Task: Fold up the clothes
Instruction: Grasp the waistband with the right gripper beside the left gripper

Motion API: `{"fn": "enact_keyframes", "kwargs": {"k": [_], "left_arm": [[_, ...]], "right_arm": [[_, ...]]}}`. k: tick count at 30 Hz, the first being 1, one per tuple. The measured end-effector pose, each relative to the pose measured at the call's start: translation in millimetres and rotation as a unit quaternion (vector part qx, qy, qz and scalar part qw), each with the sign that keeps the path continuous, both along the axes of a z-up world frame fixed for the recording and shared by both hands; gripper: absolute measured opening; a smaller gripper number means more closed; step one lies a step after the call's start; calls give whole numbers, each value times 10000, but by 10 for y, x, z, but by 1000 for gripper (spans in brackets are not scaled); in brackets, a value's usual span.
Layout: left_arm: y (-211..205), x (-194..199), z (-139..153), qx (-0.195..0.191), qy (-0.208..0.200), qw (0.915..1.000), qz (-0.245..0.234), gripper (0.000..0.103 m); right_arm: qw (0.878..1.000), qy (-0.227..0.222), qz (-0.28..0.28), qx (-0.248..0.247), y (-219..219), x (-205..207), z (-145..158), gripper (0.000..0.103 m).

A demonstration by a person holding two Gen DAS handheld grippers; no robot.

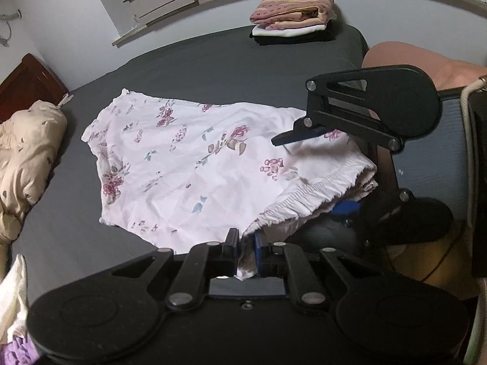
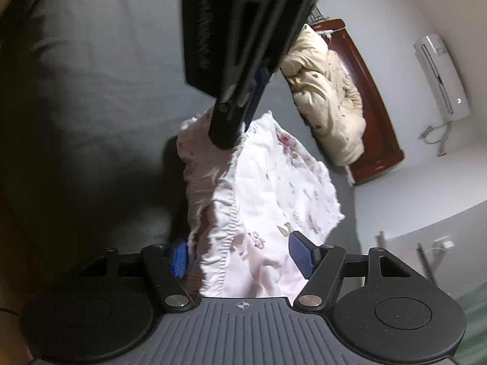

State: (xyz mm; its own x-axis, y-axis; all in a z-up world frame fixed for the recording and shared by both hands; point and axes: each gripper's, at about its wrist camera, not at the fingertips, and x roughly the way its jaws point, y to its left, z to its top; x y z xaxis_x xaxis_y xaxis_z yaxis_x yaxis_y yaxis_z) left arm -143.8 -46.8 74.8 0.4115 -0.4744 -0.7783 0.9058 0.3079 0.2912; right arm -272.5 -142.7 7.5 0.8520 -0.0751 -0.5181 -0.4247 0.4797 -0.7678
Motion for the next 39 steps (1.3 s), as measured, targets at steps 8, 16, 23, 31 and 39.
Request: {"fn": "enact_keyframes", "kwargs": {"k": [8, 16, 23, 31, 39], "left_arm": [[39, -181, -11, 133, -349, 9990, -261, 44], [-50, -454, -201, 440, -1199, 9900, -603, 68], [-334, -383, -500, 573, -2365, 9672, -730, 72], [-407, -202, -378, 319, -1887, 9770, -938, 25], [-461, 34, -143, -167, -1198, 9919, -385, 15]], "right_arm": [[9961, 191, 147, 851, -286, 161, 324, 39], [9877, 512, 48, 1478, -368, 252, 662, 40], [9875, 497, 8, 1496, -341, 194, 725, 40], [9863, 378, -178, 1594, -302, 55, 660, 40], [9890, -525, -609, 1238, -72, -232, 549, 98]]}}
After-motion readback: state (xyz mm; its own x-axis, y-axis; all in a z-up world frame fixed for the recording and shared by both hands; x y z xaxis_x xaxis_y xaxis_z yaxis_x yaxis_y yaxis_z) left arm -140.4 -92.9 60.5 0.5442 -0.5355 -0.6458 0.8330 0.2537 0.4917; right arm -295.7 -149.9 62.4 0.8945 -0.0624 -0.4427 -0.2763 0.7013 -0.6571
